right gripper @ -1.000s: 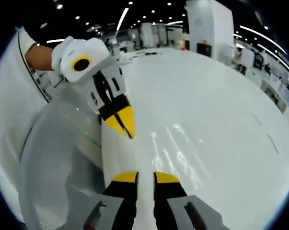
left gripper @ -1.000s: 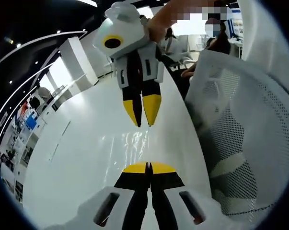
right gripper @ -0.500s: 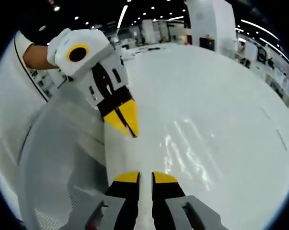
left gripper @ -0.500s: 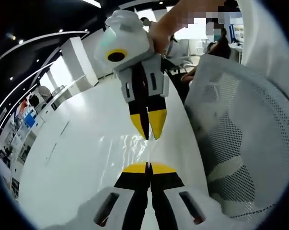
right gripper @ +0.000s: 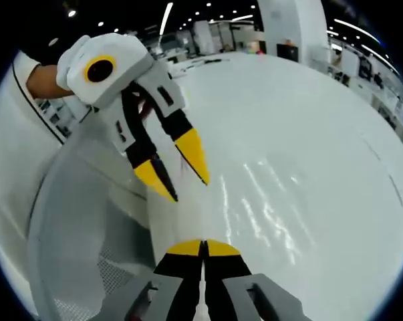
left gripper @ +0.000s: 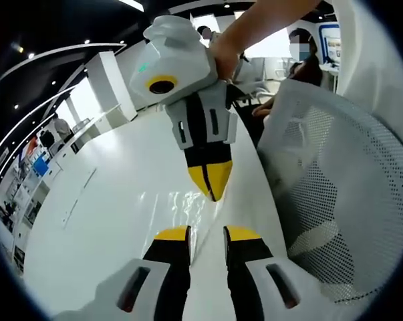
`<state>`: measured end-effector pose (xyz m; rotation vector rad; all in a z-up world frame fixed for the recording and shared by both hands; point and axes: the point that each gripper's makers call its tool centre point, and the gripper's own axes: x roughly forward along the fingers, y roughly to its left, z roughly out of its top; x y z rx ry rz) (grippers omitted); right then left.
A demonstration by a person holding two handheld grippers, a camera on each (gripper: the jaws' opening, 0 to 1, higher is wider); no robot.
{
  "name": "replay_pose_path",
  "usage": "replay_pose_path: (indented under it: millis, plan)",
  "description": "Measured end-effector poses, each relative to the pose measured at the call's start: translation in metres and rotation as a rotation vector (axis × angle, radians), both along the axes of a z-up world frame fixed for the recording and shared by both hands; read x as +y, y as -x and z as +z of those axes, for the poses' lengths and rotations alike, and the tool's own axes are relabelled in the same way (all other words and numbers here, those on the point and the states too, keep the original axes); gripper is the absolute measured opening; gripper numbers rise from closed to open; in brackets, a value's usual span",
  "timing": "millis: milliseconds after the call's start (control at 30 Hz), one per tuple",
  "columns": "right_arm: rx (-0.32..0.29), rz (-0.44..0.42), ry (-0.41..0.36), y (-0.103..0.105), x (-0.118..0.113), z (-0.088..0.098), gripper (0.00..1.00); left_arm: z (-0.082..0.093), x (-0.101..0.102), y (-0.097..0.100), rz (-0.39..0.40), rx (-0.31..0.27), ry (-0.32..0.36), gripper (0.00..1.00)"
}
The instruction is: Open the resealable bag by pulling the two sides of the seal apart until the entire bag opening is separated and visibly accessible.
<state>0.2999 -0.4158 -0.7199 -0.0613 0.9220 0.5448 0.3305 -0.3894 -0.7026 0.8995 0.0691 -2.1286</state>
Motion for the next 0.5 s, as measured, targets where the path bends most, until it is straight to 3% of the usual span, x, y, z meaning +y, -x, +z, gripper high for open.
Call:
replay_pose_path:
  millis: [500]
  plan:
    - [0.072,0.0,-0.012,-0.004,0.013,-0.008,0.0,0.004,-0.002,0.004,-0.01,0.031,0.007,0.15]
